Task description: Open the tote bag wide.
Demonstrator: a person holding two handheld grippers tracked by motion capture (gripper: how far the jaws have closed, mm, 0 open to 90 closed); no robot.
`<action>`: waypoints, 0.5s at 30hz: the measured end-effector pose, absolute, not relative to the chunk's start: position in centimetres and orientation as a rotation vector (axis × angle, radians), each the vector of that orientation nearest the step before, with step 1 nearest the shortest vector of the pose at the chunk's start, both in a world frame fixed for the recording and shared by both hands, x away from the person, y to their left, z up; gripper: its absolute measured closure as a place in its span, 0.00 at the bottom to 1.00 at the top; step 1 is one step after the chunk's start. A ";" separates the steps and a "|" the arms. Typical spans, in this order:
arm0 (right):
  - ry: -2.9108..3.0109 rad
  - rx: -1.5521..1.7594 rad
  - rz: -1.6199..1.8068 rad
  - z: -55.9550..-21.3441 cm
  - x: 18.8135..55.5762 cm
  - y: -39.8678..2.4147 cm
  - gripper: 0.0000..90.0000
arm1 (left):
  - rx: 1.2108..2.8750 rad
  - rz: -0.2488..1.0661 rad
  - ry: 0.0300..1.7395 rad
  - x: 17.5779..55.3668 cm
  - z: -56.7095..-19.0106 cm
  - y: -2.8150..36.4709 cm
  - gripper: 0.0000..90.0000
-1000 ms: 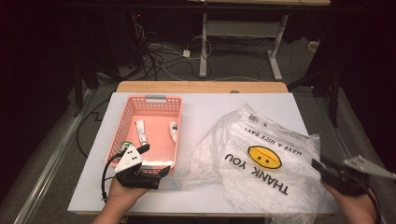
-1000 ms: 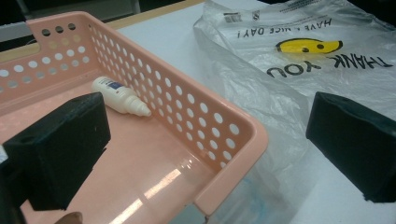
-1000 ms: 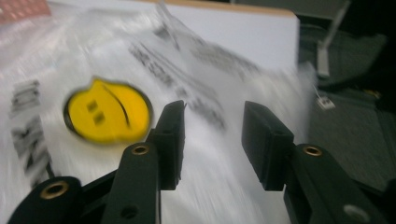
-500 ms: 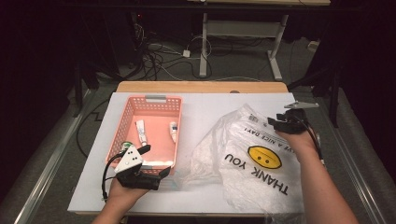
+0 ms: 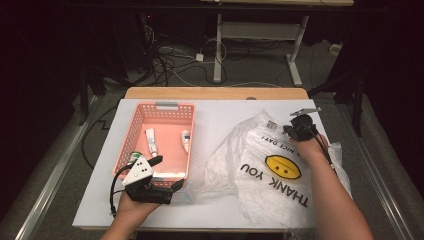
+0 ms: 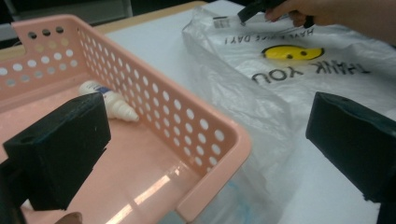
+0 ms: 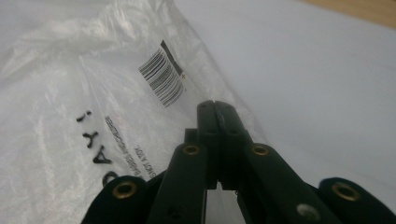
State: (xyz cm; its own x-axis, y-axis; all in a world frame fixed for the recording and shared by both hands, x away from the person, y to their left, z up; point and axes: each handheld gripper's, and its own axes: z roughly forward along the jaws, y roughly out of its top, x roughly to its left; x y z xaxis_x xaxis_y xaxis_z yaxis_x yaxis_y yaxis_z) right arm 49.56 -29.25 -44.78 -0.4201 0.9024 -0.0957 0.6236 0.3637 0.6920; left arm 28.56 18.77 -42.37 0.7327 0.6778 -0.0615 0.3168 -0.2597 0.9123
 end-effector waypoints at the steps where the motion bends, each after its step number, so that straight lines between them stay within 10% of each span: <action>1: 2.140 1.327 0.809 -44.4 49.8 -29.4 1.00 | 1.858 0.424 0.765 28.5 -42.3 18.7 0.00; 15: 1.867 1.456 0.971 -40.8 52.2 -33.9 0.89 | 1.863 0.429 0.751 28.7 -42.1 18.9 0.00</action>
